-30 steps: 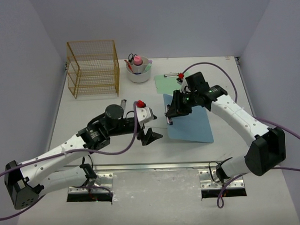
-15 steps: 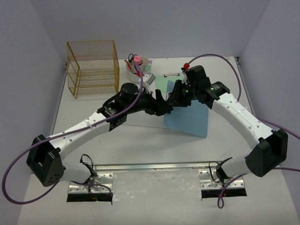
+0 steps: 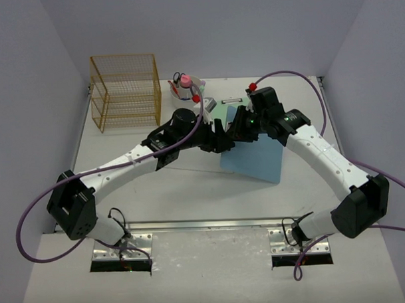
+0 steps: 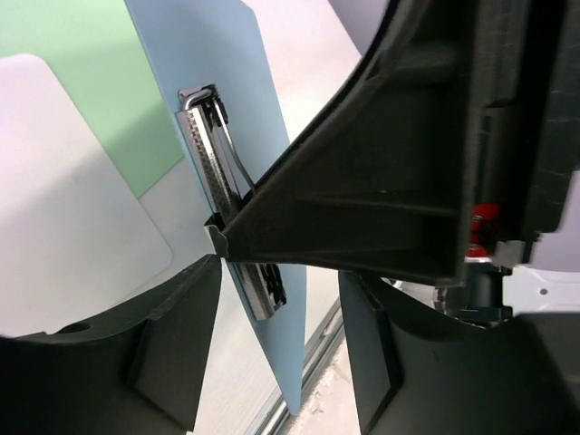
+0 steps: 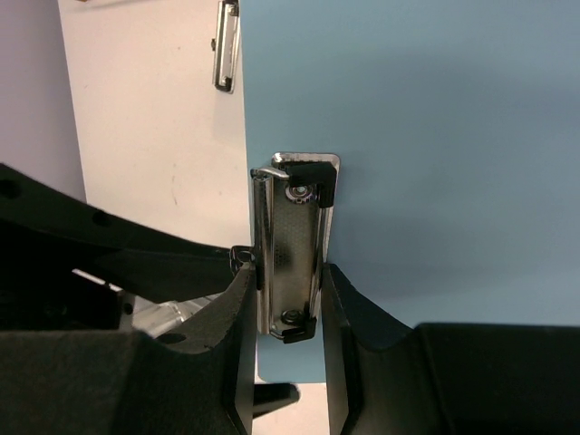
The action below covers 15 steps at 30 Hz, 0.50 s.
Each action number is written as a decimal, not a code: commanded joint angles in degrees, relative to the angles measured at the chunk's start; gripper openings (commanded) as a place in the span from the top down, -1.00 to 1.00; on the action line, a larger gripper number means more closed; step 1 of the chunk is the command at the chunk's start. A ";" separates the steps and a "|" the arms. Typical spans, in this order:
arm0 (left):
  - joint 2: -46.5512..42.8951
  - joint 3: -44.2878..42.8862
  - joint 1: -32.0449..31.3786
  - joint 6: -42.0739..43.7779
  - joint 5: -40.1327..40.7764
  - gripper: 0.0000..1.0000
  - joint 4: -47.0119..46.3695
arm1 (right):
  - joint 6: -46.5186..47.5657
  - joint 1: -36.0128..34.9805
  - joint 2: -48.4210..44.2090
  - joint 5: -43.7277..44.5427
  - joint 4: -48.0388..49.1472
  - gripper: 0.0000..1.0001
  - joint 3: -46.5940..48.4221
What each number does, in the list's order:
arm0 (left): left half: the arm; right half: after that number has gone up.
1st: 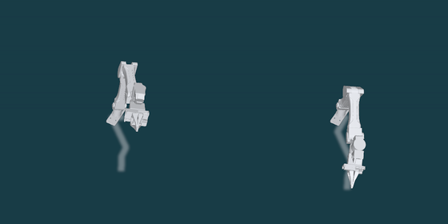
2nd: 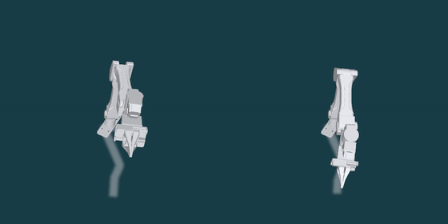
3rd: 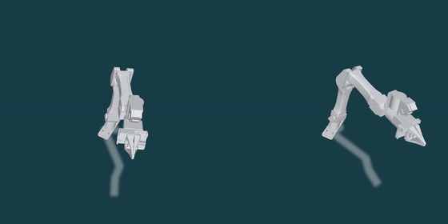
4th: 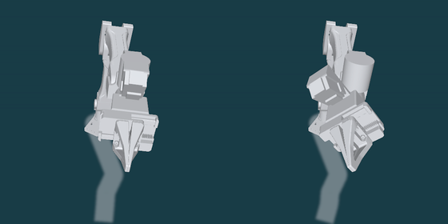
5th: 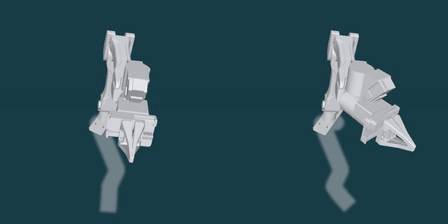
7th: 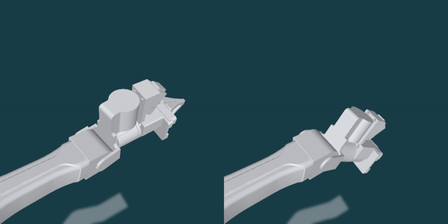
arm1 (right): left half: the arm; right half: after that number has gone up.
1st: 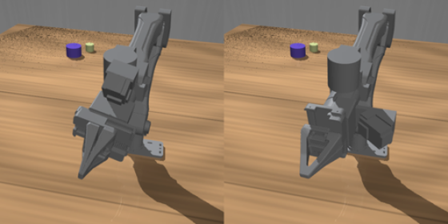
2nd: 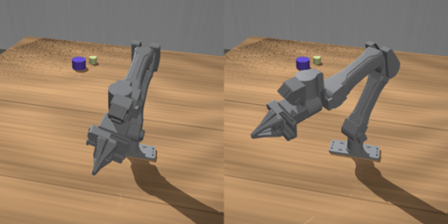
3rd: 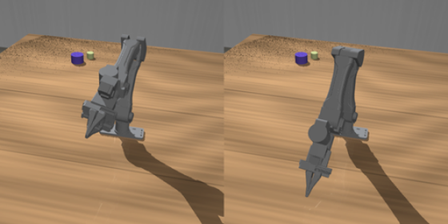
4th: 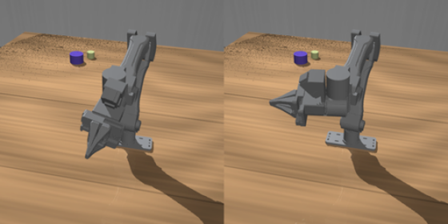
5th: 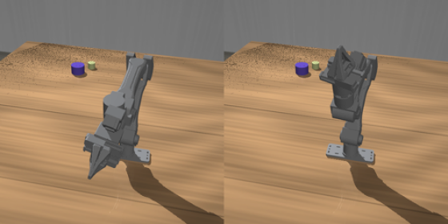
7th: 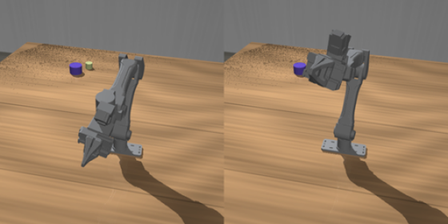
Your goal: Organize the desk
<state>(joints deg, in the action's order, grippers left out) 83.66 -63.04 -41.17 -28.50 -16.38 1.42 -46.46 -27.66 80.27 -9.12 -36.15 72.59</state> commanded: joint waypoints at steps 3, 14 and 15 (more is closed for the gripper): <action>1.33 -2.18 0.78 0.33 2.68 -0.01 0.42 | -1.40 -0.73 -1.74 -0.87 1.82 1.00 2.91; 0.81 -1.17 3.59 -2.74 1.62 0.19 -5.23 | -2.76 -1.08 -2.88 -2.88 1.96 1.00 0.31; 0.92 -1.31 3.64 -2.78 1.52 0.25 -5.36 | -2.84 -1.09 -3.01 -3.13 2.07 1.00 0.10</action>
<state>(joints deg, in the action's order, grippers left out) 85.52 -63.11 -39.81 -29.07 -15.23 2.64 -47.83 -27.90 80.17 -9.63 -35.29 72.62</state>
